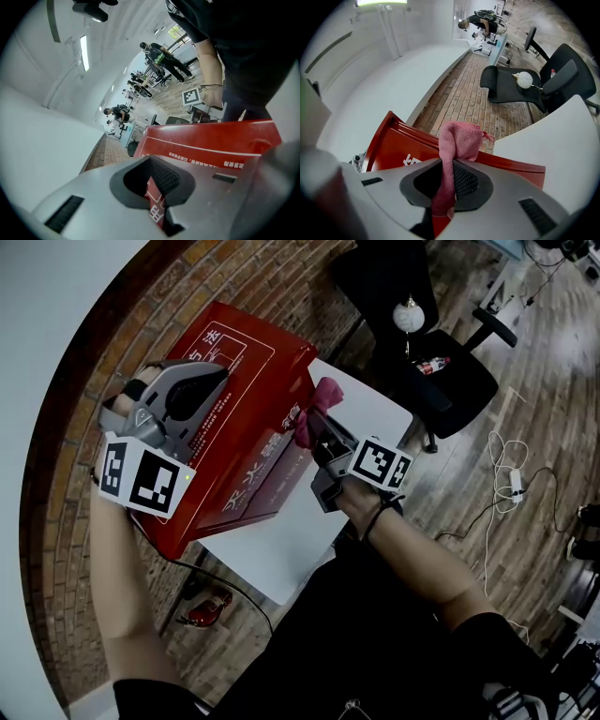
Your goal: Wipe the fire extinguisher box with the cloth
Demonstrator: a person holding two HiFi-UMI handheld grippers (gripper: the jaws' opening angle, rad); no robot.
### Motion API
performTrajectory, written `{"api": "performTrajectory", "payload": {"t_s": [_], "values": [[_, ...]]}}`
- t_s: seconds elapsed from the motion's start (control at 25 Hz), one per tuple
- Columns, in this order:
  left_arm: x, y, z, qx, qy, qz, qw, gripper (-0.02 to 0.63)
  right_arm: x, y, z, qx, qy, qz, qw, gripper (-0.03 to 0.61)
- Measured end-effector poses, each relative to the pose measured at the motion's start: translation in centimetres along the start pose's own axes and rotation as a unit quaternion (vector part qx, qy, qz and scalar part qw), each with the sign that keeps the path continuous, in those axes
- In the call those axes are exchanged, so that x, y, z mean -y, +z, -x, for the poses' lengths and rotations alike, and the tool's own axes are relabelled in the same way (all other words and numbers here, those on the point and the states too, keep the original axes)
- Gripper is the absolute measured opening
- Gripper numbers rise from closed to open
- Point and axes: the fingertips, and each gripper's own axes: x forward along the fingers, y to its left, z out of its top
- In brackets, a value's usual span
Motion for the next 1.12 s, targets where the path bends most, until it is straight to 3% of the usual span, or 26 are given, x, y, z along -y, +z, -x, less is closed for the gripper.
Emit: {"api": "performTrajectory", "payload": {"t_s": [0.6, 0.84, 1.12], "values": [[0.0, -0.1, 0.0, 0.0, -0.001, 0.001, 1.0, 0.017, 4.5, -1.0, -0.4, -0.017, -0.031, 0.016, 0.999, 0.064], [0.1, -0.1, 0.0, -0.001, -0.001, 0.001, 1.0, 0.017, 8.0, -2.1, -0.3, -0.031, -0.067, -0.004, 0.997, 0.064], [0.0, -0.1, -0.1, -0.001, -0.001, 0.002, 1.0, 0.018, 10.6, -3.2, -0.4, -0.043, -0.08, -0.001, 0.996, 0.064]]}}
